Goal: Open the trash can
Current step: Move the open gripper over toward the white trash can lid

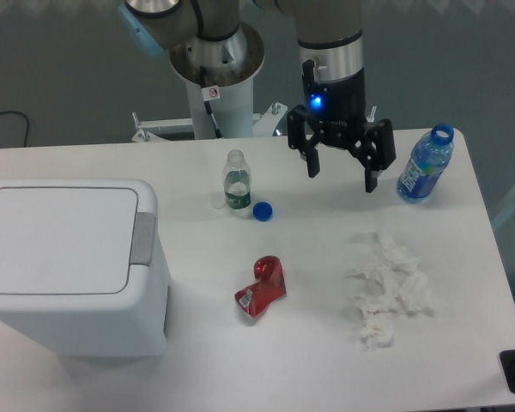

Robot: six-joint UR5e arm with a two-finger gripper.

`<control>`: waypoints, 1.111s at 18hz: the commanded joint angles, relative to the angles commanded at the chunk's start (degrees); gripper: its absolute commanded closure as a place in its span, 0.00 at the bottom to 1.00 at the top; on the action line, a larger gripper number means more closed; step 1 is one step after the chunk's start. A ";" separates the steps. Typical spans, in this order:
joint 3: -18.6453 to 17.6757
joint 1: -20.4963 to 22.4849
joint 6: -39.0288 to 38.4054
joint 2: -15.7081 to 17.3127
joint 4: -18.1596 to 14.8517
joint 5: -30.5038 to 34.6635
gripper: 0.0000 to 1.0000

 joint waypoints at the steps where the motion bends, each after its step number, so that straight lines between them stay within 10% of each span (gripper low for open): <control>1: 0.00 0.00 -0.09 0.00 0.00 0.00 0.00; 20: 7.38 -2.45 -28.37 -1.23 -0.09 -8.44 0.00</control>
